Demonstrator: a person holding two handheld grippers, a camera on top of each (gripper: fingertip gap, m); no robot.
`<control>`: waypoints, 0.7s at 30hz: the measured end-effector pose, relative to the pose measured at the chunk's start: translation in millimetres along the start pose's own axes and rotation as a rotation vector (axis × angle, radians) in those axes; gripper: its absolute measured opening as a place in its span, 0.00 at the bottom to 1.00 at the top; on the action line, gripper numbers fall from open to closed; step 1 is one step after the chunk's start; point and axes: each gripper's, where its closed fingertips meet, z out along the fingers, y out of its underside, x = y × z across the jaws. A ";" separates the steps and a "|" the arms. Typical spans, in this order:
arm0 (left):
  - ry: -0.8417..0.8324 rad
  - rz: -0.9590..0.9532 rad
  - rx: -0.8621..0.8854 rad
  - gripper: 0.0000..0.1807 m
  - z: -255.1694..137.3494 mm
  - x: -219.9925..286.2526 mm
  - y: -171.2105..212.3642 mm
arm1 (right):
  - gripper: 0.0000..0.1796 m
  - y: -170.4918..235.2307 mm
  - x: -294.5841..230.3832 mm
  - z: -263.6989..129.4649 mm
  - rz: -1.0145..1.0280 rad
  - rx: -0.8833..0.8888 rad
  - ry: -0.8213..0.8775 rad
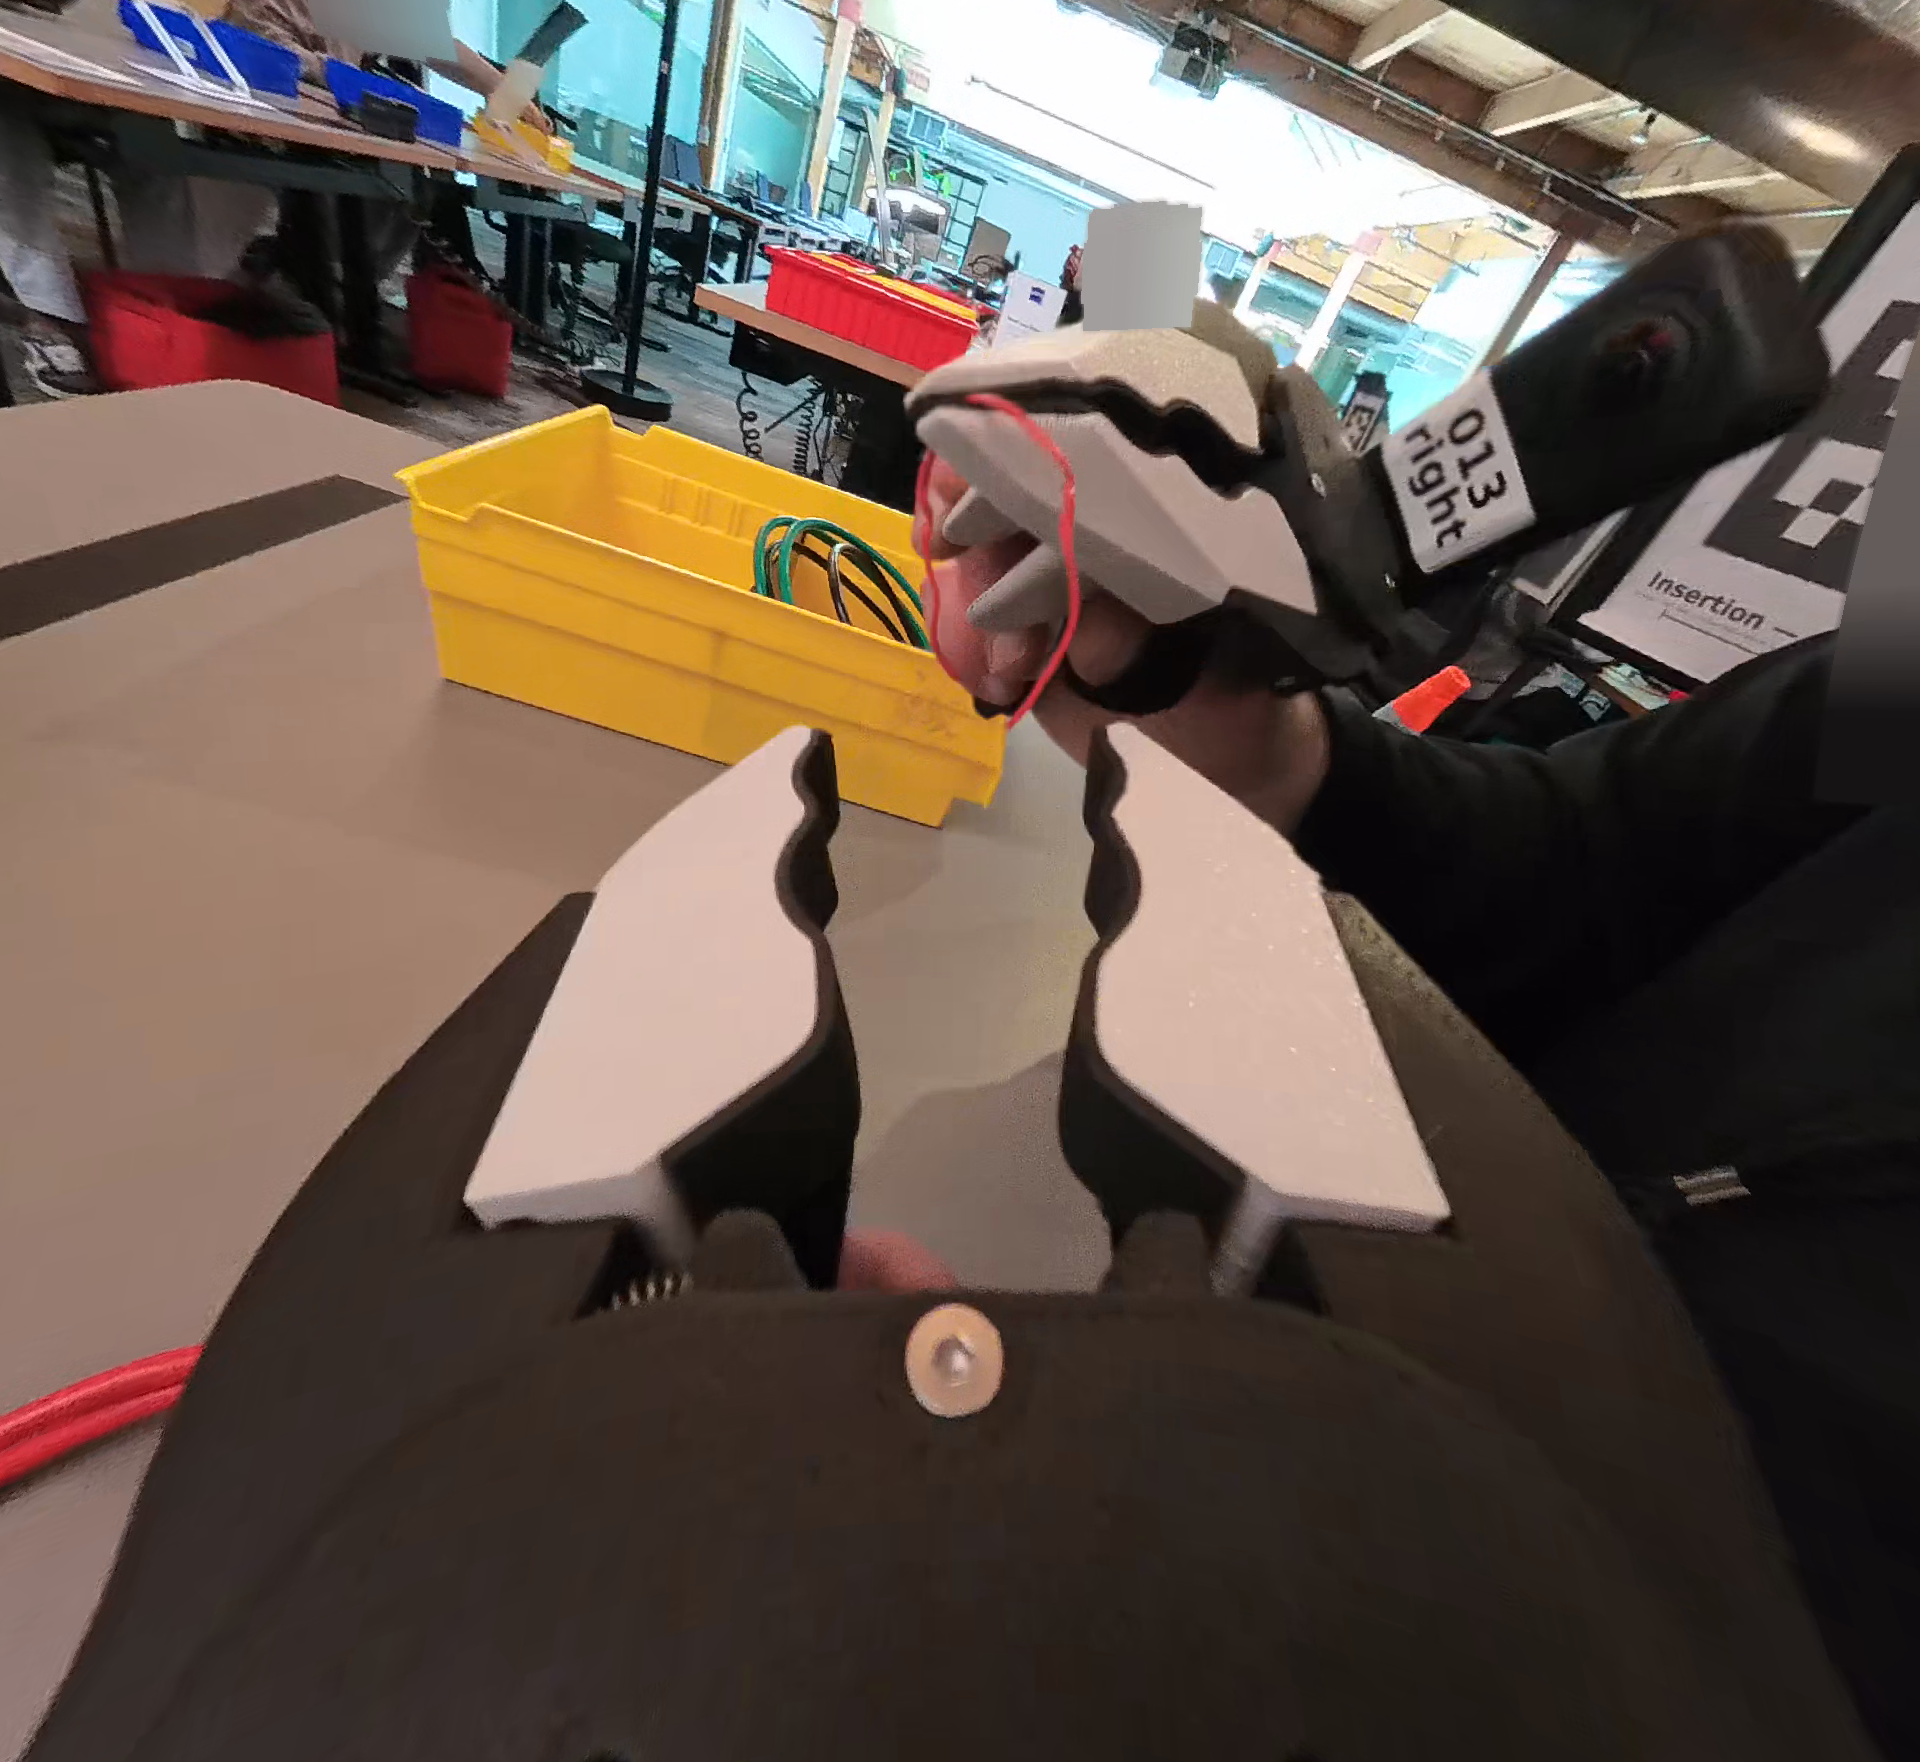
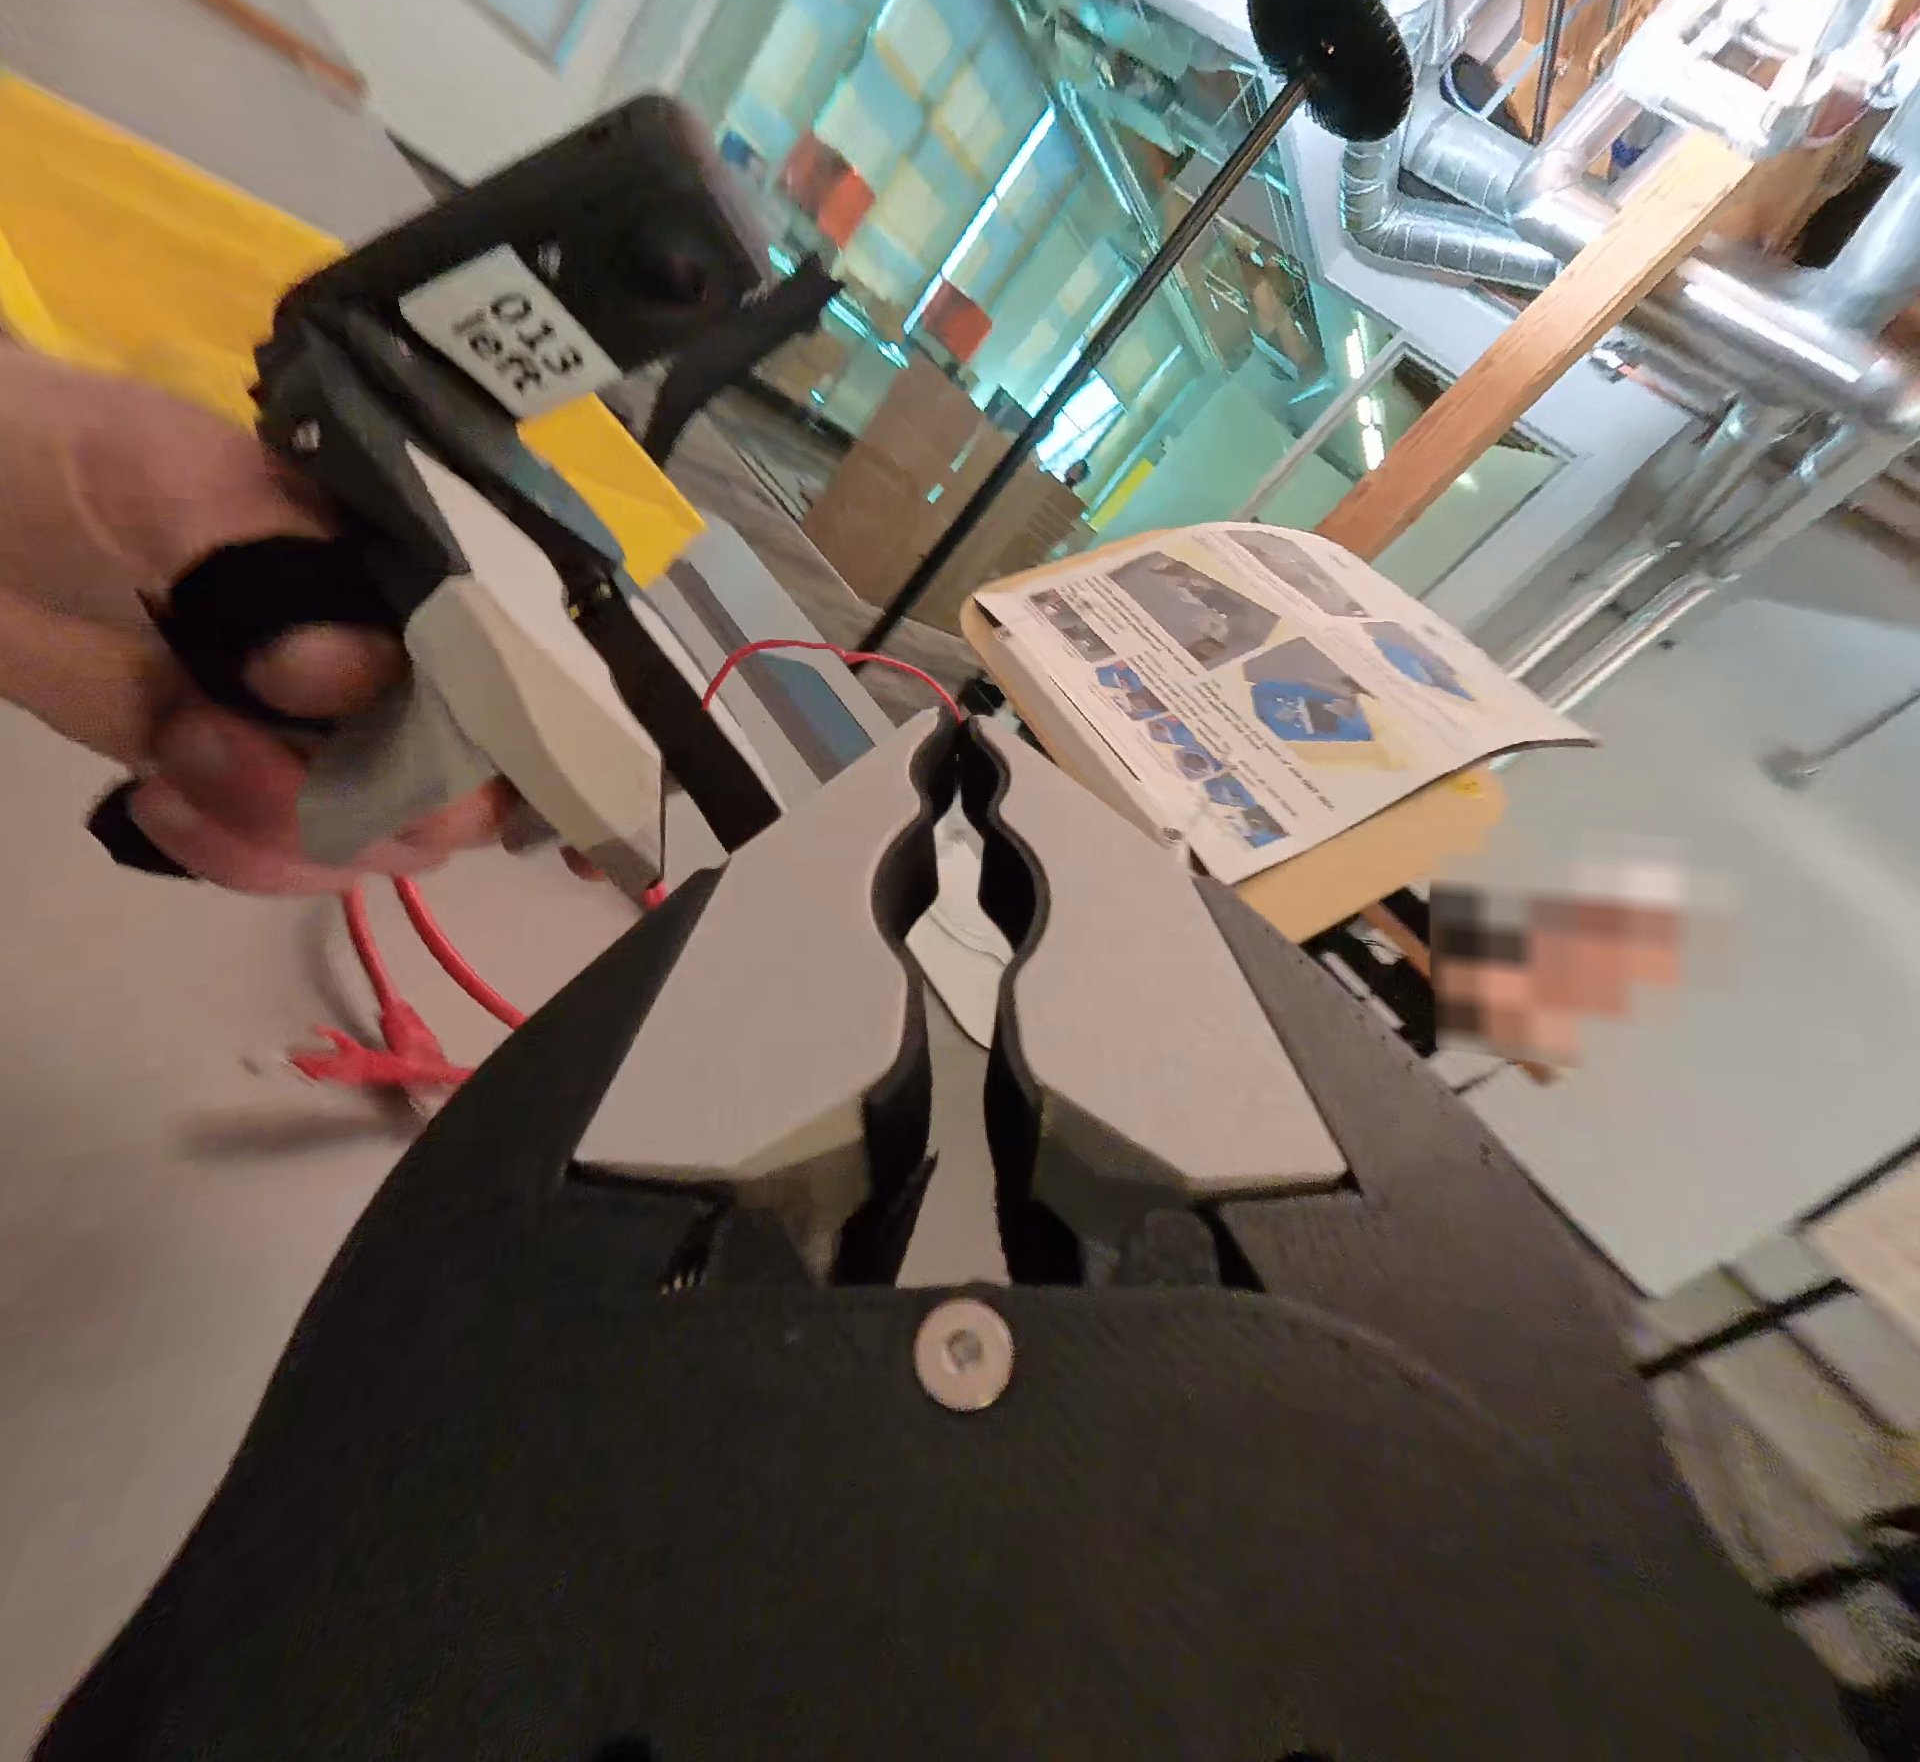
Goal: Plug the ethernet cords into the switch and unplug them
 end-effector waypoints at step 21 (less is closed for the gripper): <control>-0.522 0.330 -0.613 0.35 -109.1 -107.7 48.9 | 0.00 17.5 -0.2 1.3 0.159 0.018 -0.043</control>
